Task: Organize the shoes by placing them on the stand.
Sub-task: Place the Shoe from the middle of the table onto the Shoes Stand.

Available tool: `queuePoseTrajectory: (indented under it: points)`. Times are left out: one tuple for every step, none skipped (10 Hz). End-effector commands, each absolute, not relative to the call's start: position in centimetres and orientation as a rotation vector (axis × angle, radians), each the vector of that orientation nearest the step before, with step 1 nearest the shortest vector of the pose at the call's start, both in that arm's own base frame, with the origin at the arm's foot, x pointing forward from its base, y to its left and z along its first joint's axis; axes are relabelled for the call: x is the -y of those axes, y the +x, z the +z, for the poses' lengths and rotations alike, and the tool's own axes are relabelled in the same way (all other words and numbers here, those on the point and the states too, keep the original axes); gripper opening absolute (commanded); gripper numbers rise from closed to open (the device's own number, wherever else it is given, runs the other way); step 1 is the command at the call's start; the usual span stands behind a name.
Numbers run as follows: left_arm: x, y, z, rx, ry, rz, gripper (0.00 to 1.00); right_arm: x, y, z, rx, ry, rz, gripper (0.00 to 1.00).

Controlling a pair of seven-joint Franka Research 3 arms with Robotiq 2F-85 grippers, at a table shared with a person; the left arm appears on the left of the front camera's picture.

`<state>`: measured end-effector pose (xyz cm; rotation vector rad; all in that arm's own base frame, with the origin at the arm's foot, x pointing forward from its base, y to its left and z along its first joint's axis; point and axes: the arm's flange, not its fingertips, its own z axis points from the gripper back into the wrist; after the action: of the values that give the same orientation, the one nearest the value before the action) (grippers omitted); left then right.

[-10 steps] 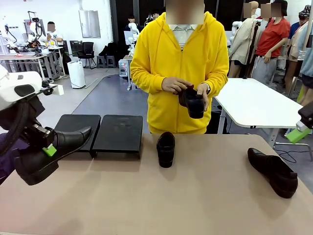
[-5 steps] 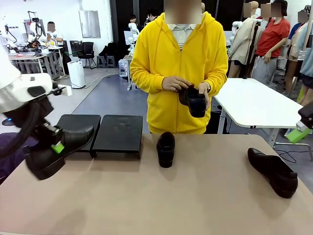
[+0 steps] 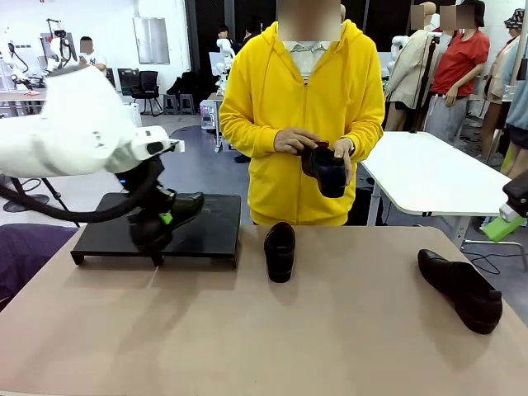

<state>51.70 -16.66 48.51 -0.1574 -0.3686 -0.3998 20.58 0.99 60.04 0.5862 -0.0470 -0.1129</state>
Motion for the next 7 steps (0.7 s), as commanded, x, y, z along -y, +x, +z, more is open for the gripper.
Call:
queuePoseTrajectory:
  points:
    - [18.5,55.0,49.5,0.383,-0.149,-0.281,0.0,-0.9,20.7,60.4,0.047,0.61,-0.087,1.0]
    - [19.5,55.9,49.0,0.404,-0.11,-0.214,0.0,-0.9,20.7,60.4,0.047,0.61,-0.087,1.0]
    - [20.1,56.6,48.5,0.422,-0.058,-0.172,0.0,-0.9,20.7,60.4,0.047,0.61,-0.087,1.0]
    - [20.4,57.0,48.2,0.421,-0.029,-0.14,0.0,-0.9,20.7,60.4,0.047,0.61,-0.087,1.0]
    - [20.7,57.2,47.9,0.427,-0.01,-0.136,0.0,-0.9,20.7,60.4,0.047,0.61,-0.087,1.0]
    - [20.9,57.4,47.5,0.433,0.02,-0.119,0.0,-0.9,20.7,60.4,0.047,0.61,-0.087,1.0]
    - [21.2,57.6,47.1,0.434,0.036,-0.109,0.0,-0.9,20.7,60.4,0.047,0.61,-0.087,1.0]
